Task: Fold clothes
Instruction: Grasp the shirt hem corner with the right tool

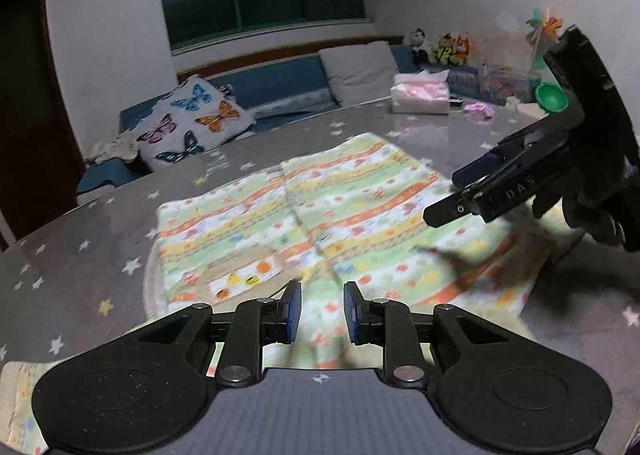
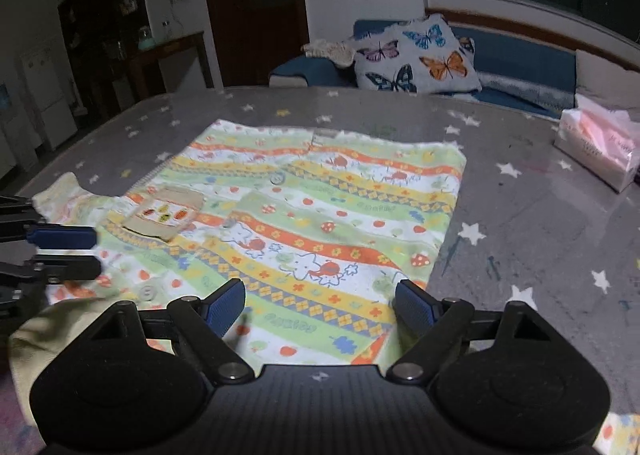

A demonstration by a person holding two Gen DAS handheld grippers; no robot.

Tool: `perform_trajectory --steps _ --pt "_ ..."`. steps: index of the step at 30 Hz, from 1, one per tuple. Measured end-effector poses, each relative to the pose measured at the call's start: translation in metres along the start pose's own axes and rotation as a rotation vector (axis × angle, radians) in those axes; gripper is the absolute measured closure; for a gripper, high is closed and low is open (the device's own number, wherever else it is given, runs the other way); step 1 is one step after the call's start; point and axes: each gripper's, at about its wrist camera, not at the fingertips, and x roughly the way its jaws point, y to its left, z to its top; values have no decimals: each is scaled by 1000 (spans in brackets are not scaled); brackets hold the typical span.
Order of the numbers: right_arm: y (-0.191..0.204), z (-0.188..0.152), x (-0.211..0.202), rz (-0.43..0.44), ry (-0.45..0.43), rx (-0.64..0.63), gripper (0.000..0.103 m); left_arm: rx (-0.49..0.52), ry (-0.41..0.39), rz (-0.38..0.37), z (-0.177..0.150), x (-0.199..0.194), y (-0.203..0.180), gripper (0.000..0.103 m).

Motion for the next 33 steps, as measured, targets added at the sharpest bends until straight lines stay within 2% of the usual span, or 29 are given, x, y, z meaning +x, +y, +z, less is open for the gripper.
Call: perform_trajectory --steps 5,10,17,23,28,33 --pt "16 -24 -25 -42 29 -91 19 48 20 -64 -7 7 -25 77" --pt "32 -54 -43 -112 50 -163 18 100 39 -72 -14 12 -40 75" --pt "6 -68 -89 -172 -36 20 18 77 -3 -89 9 8 -44 63" --pt "-47 -91 -118 -378 -63 192 21 76 18 -119 22 26 -65 63" --pt "-88 -113 -136 -514 -71 324 32 85 44 -133 24 37 -77 63" --pt "-110 -130 -141 -532 -64 415 51 95 71 -147 26 48 -90 63"
